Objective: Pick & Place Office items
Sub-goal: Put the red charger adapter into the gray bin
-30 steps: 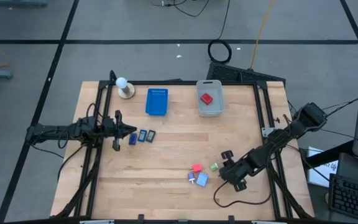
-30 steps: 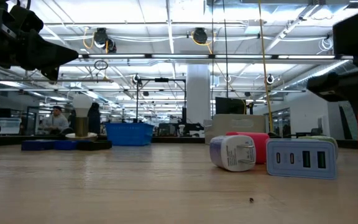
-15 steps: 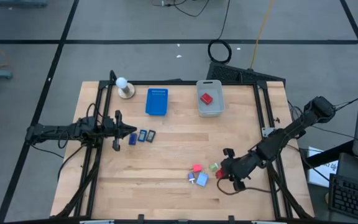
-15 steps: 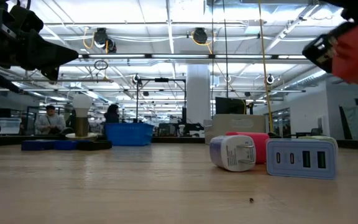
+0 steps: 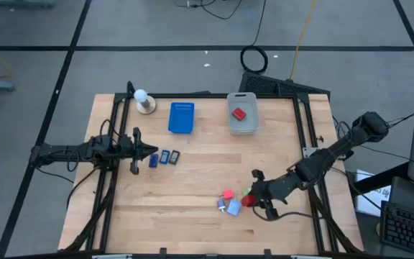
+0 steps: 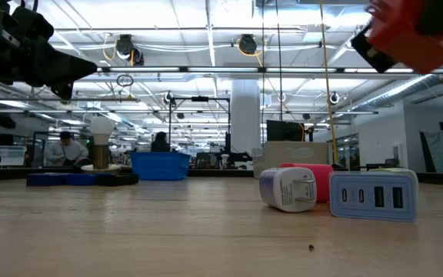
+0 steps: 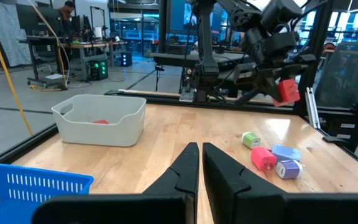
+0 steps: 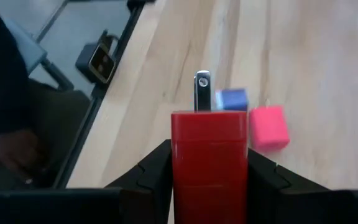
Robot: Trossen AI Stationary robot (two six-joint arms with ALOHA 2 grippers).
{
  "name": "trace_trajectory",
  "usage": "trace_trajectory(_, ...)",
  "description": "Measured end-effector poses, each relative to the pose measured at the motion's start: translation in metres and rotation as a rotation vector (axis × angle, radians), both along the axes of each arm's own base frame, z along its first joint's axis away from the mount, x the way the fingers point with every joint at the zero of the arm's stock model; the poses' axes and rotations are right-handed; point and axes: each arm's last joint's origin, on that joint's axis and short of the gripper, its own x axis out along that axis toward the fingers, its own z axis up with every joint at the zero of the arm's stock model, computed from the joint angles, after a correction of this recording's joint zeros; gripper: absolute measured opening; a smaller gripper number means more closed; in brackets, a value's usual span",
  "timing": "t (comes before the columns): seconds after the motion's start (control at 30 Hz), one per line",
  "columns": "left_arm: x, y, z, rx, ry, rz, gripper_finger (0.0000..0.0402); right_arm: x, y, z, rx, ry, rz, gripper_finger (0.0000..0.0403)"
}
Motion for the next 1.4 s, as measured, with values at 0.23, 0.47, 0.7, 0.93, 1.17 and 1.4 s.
trace_trajectory(0.23, 0.000, 0.000, 0.000, 0.000, 0.000, 0.000, 0.0021, 0.014, -0.014, 0.006, -0.041, -0.151, -0.014, 0.0125)
trace_trajectory(0.47, 0.000, 0.000, 0.000, 0.000, 0.000, 0.000, 0.0021, 0.022, -0.041, -0.008, -0.047, -0.344, -0.105, 0.0125)
trace_trajectory(0.7, 0.000, 0.000, 0.000, 0.000, 0.000, 0.000, 0.0021, 0.031, -0.084, -0.010, -0.113, -0.455, -0.244, 0.0125)
trace_trajectory(0.93, 0.000, 0.000, 0.000, 0.000, 0.000, 0.000, 0.0021, 0.037, -0.134, -0.006, -0.215, -0.499, -0.409, 0.0125)
trace_trajectory(1.17, 0.000, 0.000, 0.000, 0.000, 0.000, 0.000, 0.0021, 0.031, -0.188, -0.007, -0.273, -0.475, -0.606, 0.0125)
trace_trajectory(1.4, 0.000, 0.000, 0.000, 0.000, 0.000, 0.000, 0.0021, 0.019, -0.229, -0.007, -0.331, -0.447, -0.758, 0.0125)
